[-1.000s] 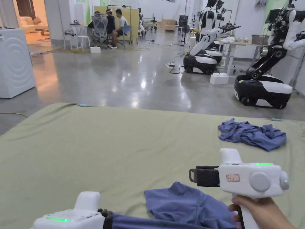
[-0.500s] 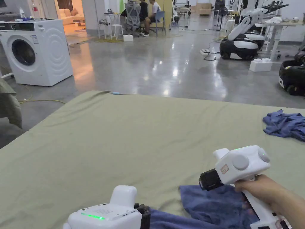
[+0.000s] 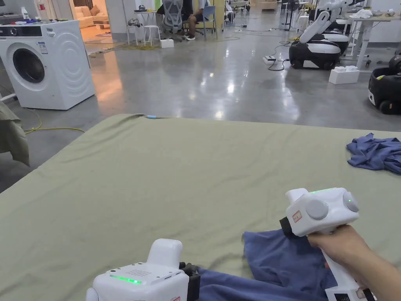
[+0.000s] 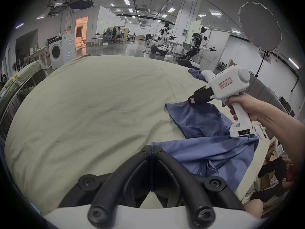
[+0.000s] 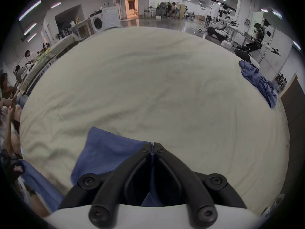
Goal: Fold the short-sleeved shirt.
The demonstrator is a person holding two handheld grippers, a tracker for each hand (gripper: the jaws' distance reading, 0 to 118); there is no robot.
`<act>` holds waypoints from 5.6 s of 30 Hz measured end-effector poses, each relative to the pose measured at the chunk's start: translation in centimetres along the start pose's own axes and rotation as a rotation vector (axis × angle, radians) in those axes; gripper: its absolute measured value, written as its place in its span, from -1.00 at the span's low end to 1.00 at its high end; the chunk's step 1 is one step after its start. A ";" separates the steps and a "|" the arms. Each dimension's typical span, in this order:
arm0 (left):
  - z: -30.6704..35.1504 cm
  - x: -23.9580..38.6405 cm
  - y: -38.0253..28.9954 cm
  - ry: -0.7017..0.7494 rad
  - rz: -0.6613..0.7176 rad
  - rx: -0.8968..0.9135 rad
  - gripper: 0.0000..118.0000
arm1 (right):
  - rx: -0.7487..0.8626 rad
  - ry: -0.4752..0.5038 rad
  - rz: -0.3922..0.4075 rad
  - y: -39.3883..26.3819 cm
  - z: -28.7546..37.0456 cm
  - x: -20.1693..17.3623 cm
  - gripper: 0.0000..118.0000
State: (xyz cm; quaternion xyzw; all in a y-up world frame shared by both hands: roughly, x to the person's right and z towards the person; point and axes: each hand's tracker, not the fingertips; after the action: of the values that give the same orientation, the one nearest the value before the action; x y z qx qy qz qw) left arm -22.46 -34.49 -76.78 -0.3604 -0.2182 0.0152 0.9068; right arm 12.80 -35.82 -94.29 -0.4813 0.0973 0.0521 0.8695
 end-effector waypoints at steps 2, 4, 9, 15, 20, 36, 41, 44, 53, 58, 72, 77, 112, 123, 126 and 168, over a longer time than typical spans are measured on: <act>0.2 0.0 0.1 -0.002 0.006 0.008 -0.99 | 0.029 0.012 -0.010 0.2 1.2 0.5 -0.93; 0.5 0.0 0.5 0.005 0.004 0.023 -0.99 | 0.089 0.022 -0.017 0.1 3.5 0.9 -0.93; 2.3 0.7 2.1 -0.006 0.001 0.073 -0.99 | 0.257 0.013 -0.097 -1.1 10.7 2.5 -0.93; 7.1 2.7 6.0 -0.026 -0.057 0.213 -0.99 | 0.462 -0.065 -0.133 -4.0 22.5 4.0 -0.93; 12.2 3.1 10.1 -0.029 -0.086 0.337 -0.99 | 0.645 -0.144 -0.175 -7.6 32.6 4.0 -0.93; 33.5 1.5 17.1 0.039 -0.163 0.666 -0.99 | 1.040 -0.173 -0.231 -18.6 57.0 1.7 -0.93; 40.0 2.0 17.2 0.073 -0.200 0.783 -0.99 | 1.171 -0.157 -0.235 -21.6 61.5 -0.7 -0.93; 43.4 2.5 16.7 0.064 -0.203 0.834 -0.99 | 1.249 -0.172 -0.246 -23.6 64.1 -2.1 -0.93; 49.0 1.4 14.6 0.061 -0.204 0.936 -0.99 | 1.382 -0.200 -0.232 -28.4 69.4 -4.6 -0.93; 49.7 1.2 14.1 0.068 -0.213 0.953 -0.99 | 1.390 -0.196 -0.225 -28.9 70.1 -4.8 -0.93; 39.4 -1.4 19.3 0.111 -0.179 0.812 -0.99 | 1.240 -0.171 -0.267 -19.6 63.2 0.7 -0.93; 32.8 -2.7 24.2 0.139 -0.155 0.783 -0.99 | 1.181 -0.175 -0.288 -12.6 58.9 3.9 -0.93; 1.6 -4.9 39.7 0.212 -0.169 0.628 -0.99 | 1.016 -0.382 -0.324 10.7 36.9 17.1 -0.93; 1.3 -3.9 22.4 0.117 -0.180 0.520 -0.99 | 0.909 -0.266 -0.347 -7.2 30.6 10.1 -0.93; 2.2 -3.7 17.5 0.109 -0.193 0.480 -0.99 | 0.873 -0.254 -0.345 -12.6 29.8 7.3 -0.93; 11.6 -8.0 -13.8 0.181 -0.146 0.218 -0.97 | 0.504 -0.198 -0.364 -42.6 24.9 -2.0 -0.92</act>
State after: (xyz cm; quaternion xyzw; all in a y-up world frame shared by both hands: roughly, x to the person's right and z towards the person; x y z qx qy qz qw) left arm -36.17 -38.73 -63.27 -0.2430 -0.1585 -0.0596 0.9551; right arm 21.66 -37.38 -45.77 -0.2531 -0.0654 -0.0833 0.9616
